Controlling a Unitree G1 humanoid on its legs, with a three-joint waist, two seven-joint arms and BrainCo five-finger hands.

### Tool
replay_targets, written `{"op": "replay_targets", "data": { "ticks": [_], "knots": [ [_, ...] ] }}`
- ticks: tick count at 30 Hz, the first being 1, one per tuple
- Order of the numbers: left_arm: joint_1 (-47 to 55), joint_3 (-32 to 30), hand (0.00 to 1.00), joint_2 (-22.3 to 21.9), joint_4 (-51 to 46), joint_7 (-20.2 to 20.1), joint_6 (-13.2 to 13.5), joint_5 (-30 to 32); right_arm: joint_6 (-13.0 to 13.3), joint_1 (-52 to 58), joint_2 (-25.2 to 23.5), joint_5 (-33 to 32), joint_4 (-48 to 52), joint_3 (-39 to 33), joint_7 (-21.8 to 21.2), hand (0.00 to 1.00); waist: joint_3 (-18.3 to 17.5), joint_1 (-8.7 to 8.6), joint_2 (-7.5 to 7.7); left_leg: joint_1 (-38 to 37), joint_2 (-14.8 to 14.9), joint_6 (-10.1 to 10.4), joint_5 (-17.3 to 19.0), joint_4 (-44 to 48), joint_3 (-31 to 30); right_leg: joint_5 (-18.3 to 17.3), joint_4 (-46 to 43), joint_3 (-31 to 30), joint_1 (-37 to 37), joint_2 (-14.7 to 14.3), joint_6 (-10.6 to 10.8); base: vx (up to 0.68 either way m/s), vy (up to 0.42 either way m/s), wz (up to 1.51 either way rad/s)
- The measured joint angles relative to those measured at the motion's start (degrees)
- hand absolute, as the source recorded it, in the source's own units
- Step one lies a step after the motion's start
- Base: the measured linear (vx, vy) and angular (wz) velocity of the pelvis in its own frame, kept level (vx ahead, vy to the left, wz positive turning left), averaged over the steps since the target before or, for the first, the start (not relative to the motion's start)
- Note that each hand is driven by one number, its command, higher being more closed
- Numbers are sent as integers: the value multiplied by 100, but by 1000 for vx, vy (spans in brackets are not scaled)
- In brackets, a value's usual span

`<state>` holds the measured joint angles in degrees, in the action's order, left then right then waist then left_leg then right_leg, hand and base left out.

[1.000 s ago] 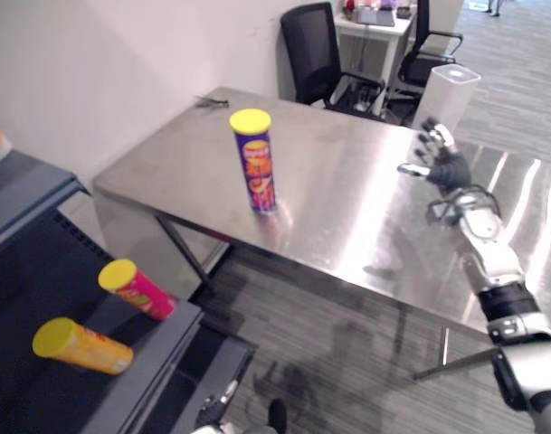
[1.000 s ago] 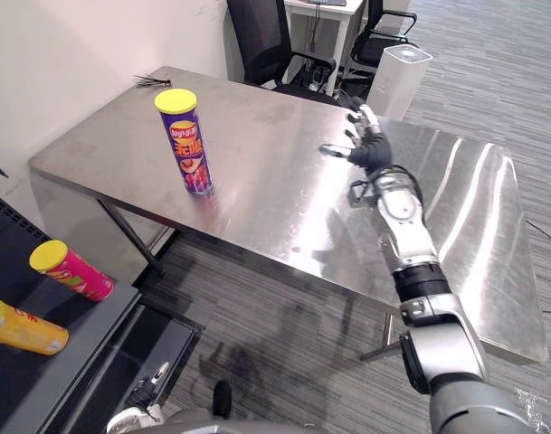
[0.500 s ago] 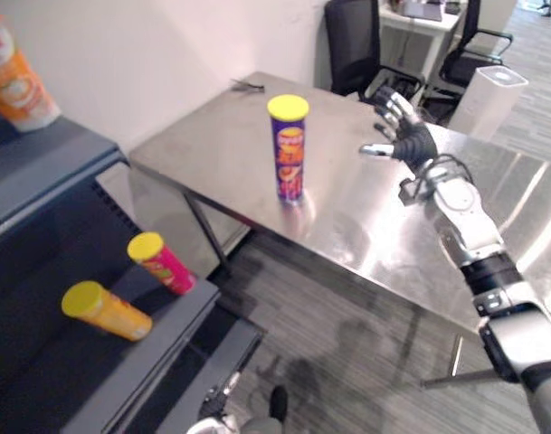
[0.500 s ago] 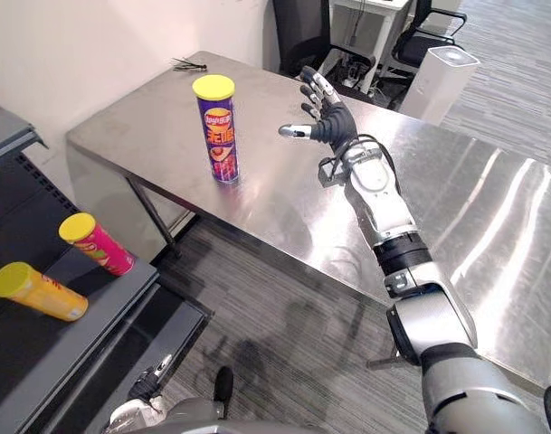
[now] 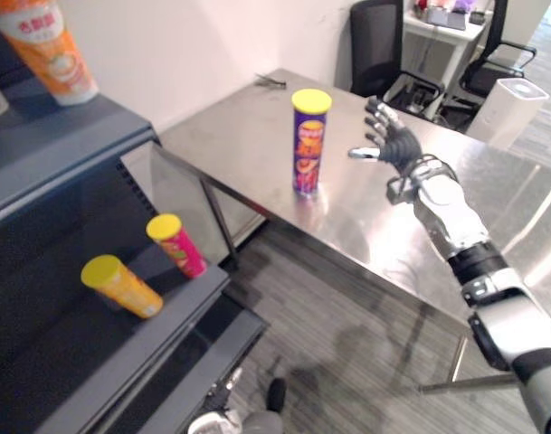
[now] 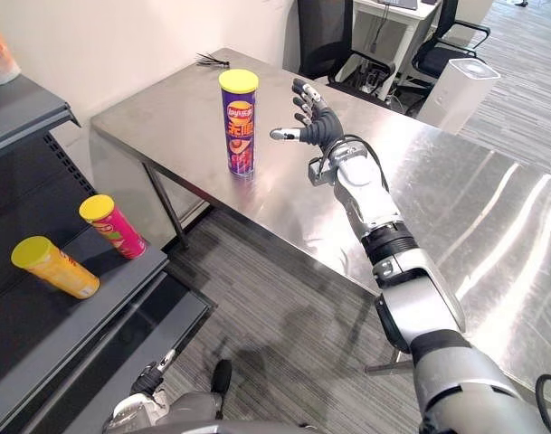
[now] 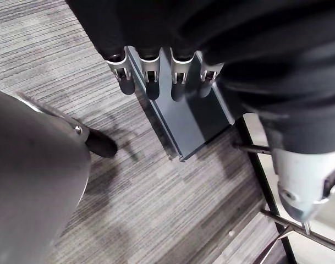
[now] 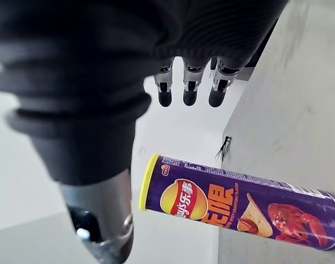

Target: Put the gum and the chips on the shelf.

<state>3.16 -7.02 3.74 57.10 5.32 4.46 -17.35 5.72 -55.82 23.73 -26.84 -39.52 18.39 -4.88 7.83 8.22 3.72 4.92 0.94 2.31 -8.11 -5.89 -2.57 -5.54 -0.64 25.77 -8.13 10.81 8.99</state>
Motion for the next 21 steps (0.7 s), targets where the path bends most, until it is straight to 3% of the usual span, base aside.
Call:
{"op": "replay_targets", "data": {
  "ticks": [21],
  "knots": [
    [-76, 56, 0, -5, -6, -7, 8, -41, -14, -450, -218, 224, -711, -237, 72, 0, -5, 197, 9, 223, 45, 59, -82, 13, -206, -17, 75, 196, 74, -111, -27, 0, -10, 4]
  ]
}}
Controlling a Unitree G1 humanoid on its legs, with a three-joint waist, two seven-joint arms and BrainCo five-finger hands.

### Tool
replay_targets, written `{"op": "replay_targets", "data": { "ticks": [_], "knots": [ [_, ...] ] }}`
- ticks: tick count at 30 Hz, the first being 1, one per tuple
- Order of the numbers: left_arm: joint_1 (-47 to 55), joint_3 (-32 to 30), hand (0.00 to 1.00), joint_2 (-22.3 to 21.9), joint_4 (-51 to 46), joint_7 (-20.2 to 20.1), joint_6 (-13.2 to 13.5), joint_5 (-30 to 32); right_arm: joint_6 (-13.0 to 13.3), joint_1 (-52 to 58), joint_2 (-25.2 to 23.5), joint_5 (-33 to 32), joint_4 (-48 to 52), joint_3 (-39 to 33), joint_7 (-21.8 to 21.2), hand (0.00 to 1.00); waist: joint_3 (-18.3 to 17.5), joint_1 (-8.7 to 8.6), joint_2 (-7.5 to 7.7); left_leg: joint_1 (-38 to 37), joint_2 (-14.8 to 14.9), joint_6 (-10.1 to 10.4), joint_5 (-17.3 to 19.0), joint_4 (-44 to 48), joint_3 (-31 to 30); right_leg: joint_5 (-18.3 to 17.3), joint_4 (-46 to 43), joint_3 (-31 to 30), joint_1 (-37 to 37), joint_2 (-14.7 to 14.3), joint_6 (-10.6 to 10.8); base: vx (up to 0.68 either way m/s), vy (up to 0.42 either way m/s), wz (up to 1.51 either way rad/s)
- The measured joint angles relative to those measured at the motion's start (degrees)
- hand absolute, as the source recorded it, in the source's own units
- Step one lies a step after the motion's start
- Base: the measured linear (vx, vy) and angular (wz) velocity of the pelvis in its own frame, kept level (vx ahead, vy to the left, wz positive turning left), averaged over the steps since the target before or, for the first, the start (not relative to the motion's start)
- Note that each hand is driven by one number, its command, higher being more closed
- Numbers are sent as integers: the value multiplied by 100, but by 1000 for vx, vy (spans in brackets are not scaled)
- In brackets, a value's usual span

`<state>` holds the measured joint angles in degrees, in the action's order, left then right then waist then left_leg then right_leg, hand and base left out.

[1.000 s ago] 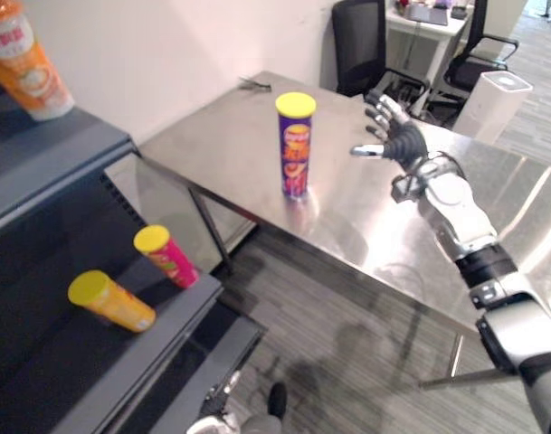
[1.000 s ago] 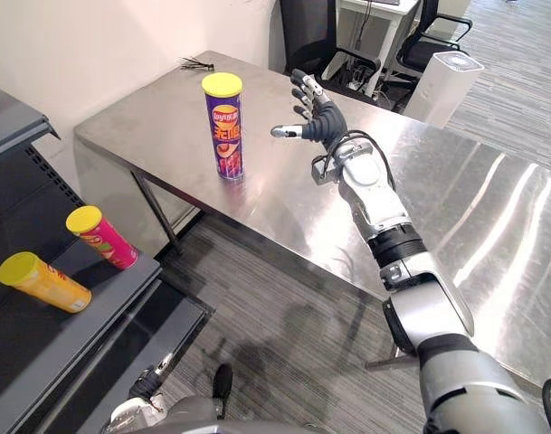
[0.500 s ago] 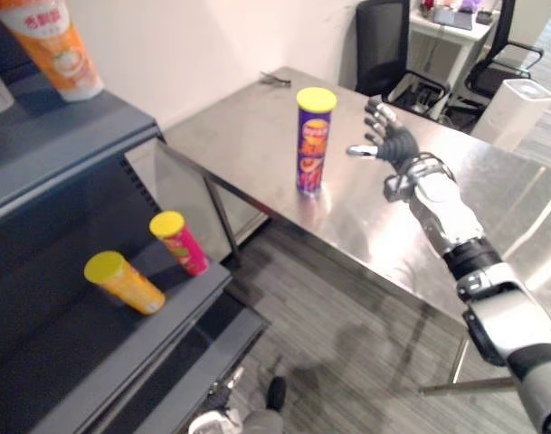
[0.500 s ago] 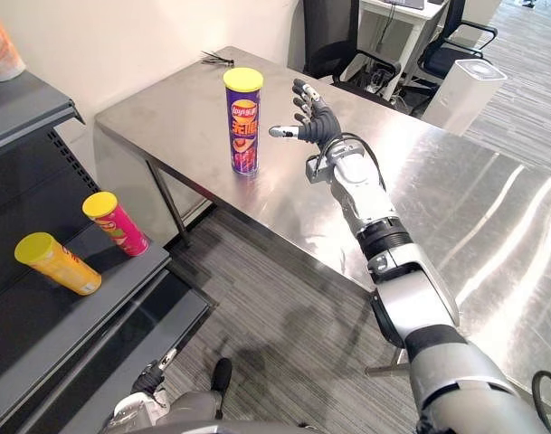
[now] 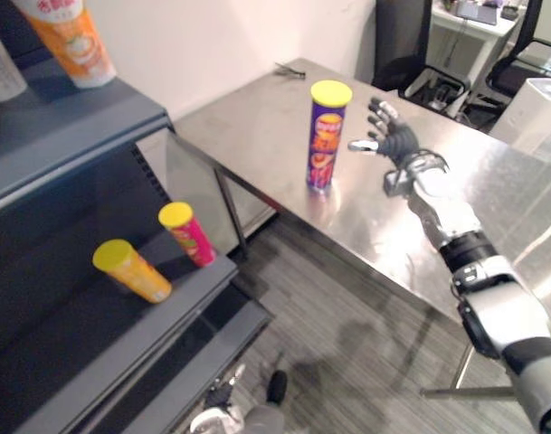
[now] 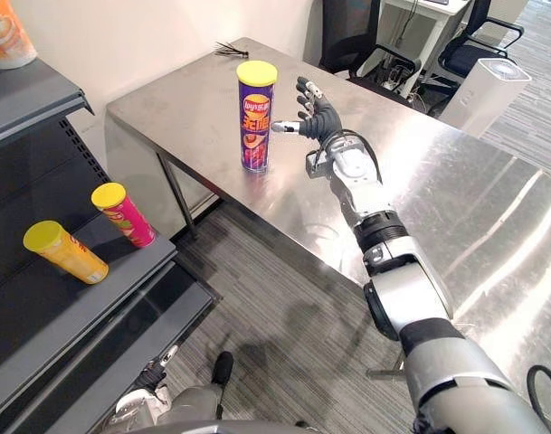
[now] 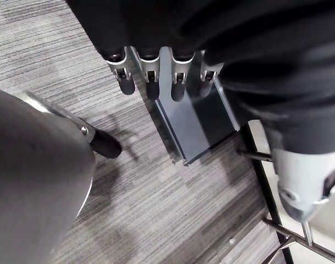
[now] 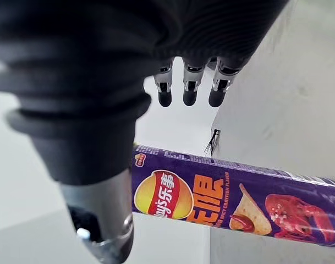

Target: Put the gum and the chips on the shelf.

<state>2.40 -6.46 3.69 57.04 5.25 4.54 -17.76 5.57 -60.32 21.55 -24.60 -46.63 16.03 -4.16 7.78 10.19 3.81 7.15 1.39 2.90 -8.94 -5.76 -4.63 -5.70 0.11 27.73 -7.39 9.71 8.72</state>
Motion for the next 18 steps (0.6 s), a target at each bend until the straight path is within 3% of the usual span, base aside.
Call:
{"op": "replay_targets", "data": {
  "ticks": [4, 18],
  "knots": [
    [-35, 37, 0, -1, -1, -2, 5, -1, 0, -38, -9, 21, -173, -35, 3, 0, 0, 98, 1, 12, 9, 8, -5, -6, -34, -3, 1, 16, -1, -18, -6, -6, -3, 2],
    [-40, 44, 0, 1, -7, -51, 30, -11, -4, -96, -240, 218, -606, -53, -5, 0, 0, 127, 6, 82, 21, 28, -27, -10, -126, -12, 13, 127, -2, -59, -20, -6, -4, 3]
  ]
}}
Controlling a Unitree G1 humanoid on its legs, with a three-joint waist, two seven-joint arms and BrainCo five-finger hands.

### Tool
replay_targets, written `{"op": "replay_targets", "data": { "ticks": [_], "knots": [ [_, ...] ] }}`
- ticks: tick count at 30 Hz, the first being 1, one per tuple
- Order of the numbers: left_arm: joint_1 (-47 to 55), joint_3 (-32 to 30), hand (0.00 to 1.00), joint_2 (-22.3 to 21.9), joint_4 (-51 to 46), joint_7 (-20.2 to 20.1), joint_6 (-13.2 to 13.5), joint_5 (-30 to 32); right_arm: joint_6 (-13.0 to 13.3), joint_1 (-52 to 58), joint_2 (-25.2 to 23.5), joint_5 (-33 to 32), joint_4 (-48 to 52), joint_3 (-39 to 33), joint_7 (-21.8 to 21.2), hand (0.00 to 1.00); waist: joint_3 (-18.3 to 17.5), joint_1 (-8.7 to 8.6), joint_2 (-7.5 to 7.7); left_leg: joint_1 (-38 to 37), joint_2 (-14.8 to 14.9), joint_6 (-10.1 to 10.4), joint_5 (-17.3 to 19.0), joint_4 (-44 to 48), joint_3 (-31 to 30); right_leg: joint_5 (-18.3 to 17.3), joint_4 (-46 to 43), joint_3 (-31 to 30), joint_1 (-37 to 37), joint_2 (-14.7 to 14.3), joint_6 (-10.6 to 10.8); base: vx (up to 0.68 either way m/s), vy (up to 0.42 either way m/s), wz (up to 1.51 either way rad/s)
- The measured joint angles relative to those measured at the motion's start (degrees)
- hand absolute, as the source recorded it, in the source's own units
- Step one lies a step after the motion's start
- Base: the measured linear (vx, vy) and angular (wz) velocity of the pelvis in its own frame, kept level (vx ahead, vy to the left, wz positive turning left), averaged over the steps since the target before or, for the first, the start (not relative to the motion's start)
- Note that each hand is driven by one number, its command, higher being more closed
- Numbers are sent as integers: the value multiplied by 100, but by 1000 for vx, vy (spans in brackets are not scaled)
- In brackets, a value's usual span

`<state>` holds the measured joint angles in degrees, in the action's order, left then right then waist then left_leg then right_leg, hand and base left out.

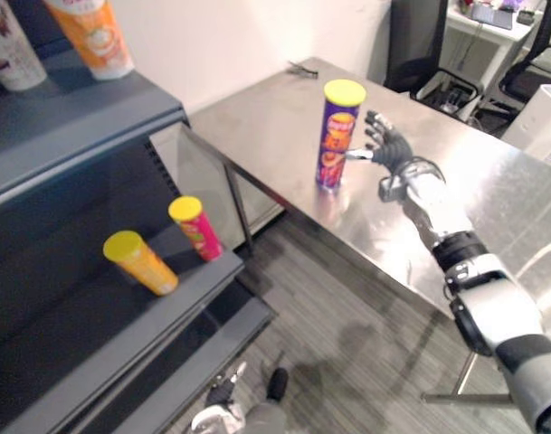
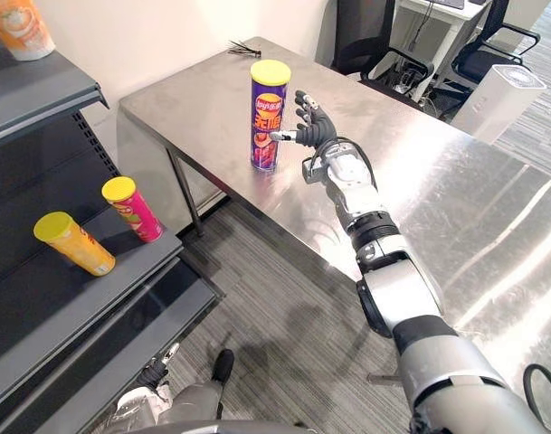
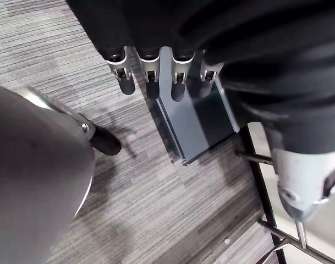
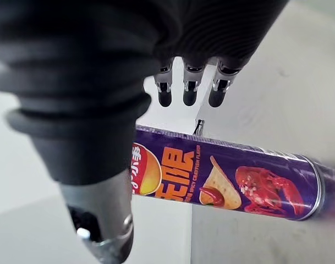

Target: Put the gum and the chips on the shelf.

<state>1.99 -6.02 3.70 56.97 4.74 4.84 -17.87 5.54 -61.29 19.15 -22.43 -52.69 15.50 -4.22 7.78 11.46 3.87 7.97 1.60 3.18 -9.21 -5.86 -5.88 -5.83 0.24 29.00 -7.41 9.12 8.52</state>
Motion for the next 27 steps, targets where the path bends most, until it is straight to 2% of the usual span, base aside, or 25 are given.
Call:
{"op": "replay_targets", "data": {
  "ticks": [14, 21, 27],
  "knots": [
    [-17, 15, 0, 0, -3, -3, 0, -2, -2, -52, -15, 2, -233, -215, 15, 0, 0, 32, 4, 99, -10, 35, -39, 7, -186, -12, 68, 183, -28, -60, -17, -2, -10, 7],
    [-60, 20, 0, 25, -4, -40, 1, -2, -2, -53, -8, 1, -247, -390, 67, 0, 0, 147, 4, 177, 6, 66, -60, 7, -288, -30, 73, 286, -7, -109, -44, -5, -9, 7],
    [-62, 20, 0, 27, -9, -60, 1, -2, -4, -240, -8, 0, -466, -440, 132, 0, 2, 158, 6, 202, -7, 65, -61, 6, -324, -32, 78, 326, -4, -109, -44, 0, 4, 3]
  ]
}}
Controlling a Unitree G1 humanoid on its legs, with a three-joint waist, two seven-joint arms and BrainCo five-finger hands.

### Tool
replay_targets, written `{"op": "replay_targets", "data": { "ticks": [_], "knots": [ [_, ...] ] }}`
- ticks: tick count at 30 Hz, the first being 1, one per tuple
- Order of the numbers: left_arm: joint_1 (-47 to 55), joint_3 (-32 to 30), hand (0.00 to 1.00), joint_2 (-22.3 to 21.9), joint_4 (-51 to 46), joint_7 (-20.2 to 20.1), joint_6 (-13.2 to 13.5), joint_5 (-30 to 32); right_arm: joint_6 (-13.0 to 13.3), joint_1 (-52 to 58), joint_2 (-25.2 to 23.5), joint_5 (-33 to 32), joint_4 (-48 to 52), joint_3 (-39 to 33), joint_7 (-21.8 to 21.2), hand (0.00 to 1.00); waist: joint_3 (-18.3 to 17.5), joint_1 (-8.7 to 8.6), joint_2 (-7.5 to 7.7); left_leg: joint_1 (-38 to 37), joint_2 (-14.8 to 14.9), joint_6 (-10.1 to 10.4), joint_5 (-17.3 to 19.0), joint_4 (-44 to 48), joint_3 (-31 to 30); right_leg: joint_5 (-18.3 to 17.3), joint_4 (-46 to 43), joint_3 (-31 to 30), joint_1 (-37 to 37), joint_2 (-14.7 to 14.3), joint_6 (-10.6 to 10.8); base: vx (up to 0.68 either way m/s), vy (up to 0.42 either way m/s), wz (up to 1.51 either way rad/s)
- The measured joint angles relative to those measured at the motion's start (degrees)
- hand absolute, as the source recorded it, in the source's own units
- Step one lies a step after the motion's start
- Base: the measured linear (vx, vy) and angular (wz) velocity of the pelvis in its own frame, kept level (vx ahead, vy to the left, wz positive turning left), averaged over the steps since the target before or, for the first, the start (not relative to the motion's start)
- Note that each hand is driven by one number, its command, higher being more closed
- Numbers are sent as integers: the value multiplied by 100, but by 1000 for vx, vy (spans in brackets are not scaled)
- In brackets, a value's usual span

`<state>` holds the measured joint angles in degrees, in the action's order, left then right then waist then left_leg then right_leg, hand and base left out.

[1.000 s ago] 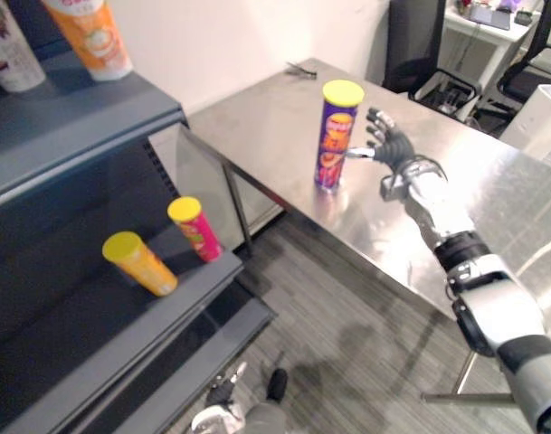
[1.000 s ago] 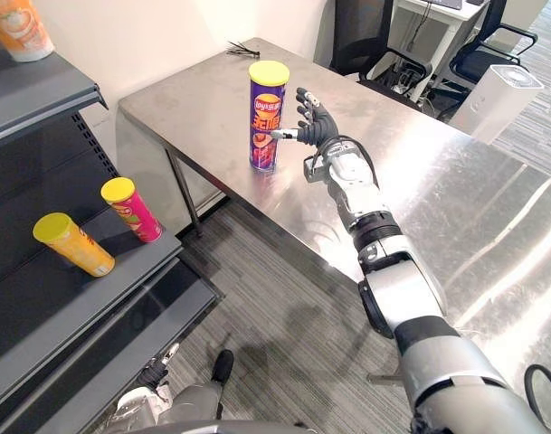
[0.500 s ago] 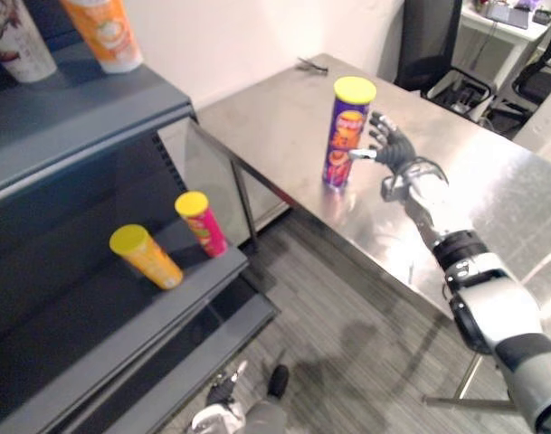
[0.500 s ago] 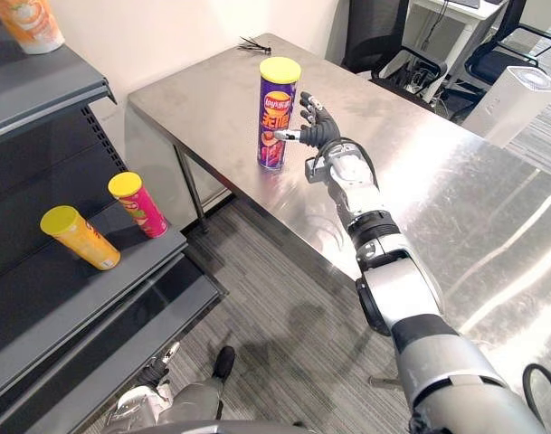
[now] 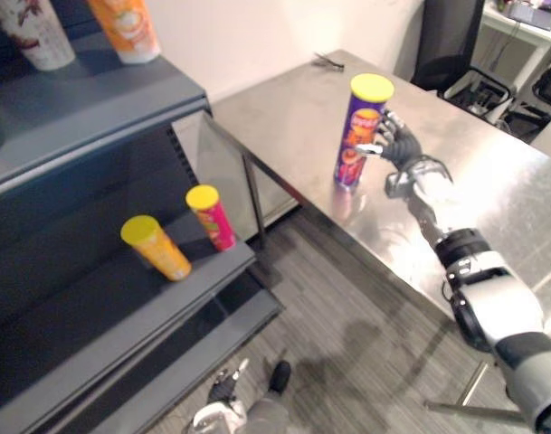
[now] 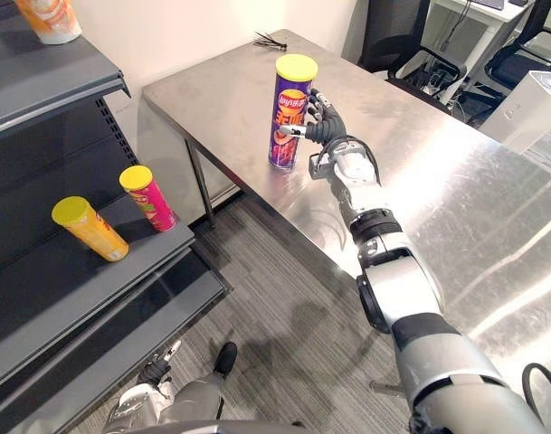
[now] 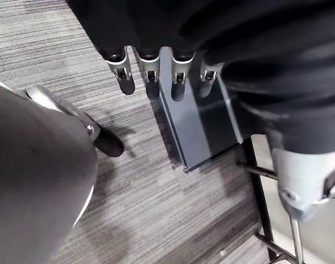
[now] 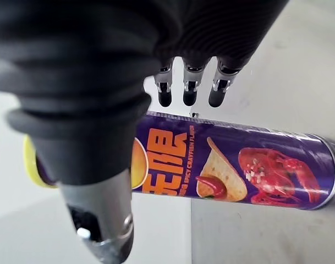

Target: Put the gum and the chips on the shelf.

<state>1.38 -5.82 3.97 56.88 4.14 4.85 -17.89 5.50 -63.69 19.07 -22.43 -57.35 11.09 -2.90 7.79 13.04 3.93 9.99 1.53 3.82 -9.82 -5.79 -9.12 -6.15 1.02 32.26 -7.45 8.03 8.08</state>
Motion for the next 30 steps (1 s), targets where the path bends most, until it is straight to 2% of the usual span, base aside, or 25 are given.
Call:
{"op": "replay_targets", "data": {
  "ticks": [10, 16, 17, 30],
  "knots": [
    [-28, 104, 0, 1, -47, -2, 1, -1, 2, -85, -1, -9, -1, -174, -1, 0, 1, 130, 1, 89, -15, 13, -9, 8, -135, -22, 14, 132, 16, -28, -9, -1, 3, 7],
    [-27, 105, 0, 1, -47, -6, 0, 0, 2, -113, -2, -9, 0, -169, -8, 0, 4, 135, 3, 103, -35, 15, -10, 5, -201, -40, 11, 182, 7, -27, -6, 0, 6, 4],
    [-27, 105, 0, 1, -47, -6, 0, 0, 1, -122, -2, -9, 0, -168, -9, 100, 4, 135, 3, 104, -35, 15, -10, 5, -203, -46, 8, 183, 7, -27, -3, 0, 0, 0],
    [-28, 102, 0, 0, -48, -7, 0, -1, 23, -155, -161, -11, 50, -153, -6, 100, 20, 140, 9, 104, -27, 20, -9, 27, -227, -95, -11, 213, 2, -38, -25, -1, 1, 1]
  ]
}}
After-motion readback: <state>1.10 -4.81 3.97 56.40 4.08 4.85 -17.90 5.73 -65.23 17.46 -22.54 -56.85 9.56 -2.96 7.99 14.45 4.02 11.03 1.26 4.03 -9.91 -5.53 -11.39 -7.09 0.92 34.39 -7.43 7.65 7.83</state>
